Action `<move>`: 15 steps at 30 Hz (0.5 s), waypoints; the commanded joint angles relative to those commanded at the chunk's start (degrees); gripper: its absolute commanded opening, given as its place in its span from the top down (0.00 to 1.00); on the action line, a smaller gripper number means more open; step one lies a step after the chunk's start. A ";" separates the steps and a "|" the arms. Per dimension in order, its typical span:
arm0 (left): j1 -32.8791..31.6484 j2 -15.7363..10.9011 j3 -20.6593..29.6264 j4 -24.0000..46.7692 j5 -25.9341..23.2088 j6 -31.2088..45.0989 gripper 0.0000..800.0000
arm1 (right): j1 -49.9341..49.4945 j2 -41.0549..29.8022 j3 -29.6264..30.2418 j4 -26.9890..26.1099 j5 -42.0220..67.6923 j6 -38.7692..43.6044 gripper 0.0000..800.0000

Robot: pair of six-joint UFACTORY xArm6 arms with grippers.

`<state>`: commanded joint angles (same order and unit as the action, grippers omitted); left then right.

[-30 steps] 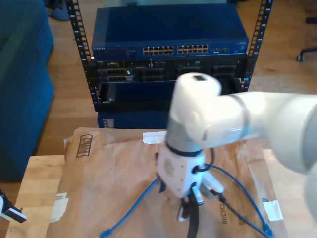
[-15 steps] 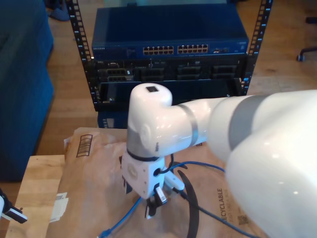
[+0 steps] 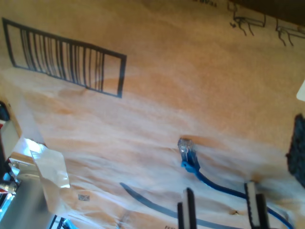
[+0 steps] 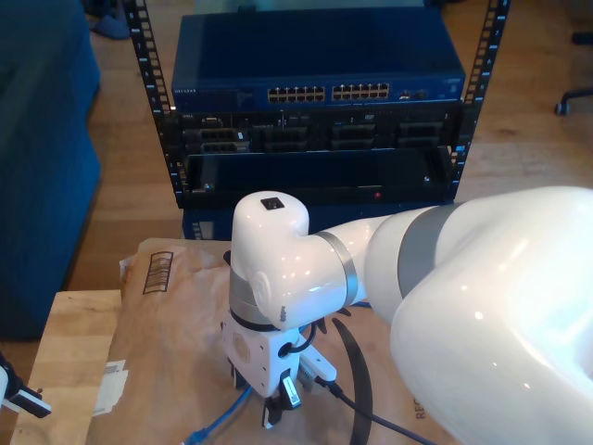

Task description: Grab the cable and plug it in

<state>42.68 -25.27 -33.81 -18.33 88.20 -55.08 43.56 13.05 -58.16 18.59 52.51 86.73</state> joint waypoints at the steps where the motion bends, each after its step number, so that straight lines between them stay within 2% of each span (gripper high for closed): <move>1: 0.00 0.00 0.00 0.00 0.00 0.00 0.00 | 0.00 0.09 0.00 0.00 0.00 0.35 0.52; 4: 0.00 0.00 -0.09 0.00 0.00 0.00 0.00 | 0.00 0.26 -0.35 0.00 0.00 0.62 0.71; 7: 0.00 -0.09 -0.26 0.00 0.00 0.00 0.00 | -0.09 0.18 -0.44 0.09 0.00 0.70 0.95; 10: 0.00 -0.09 -0.62 -0.09 0.09 -0.09 0.00 | -0.26 -1.76 -0.88 0.26 0.18 1.76 1.00; 13: -0.79 -0.18 -1.93 -2.46 0.35 -0.09 0.00 | -2.81 -7.12 -0.79 1.58 1.14 2.29 1.00; 15: -1.85 -0.09 -3.78 -4.66 2.73 -0.09 0.00 | -7.47 -11.60 -0.44 2.11 4.04 2.29 1.00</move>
<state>40.84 -25.36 -37.59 -22.99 90.92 -55.16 36.09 1.45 -58.60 20.70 56.55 89.01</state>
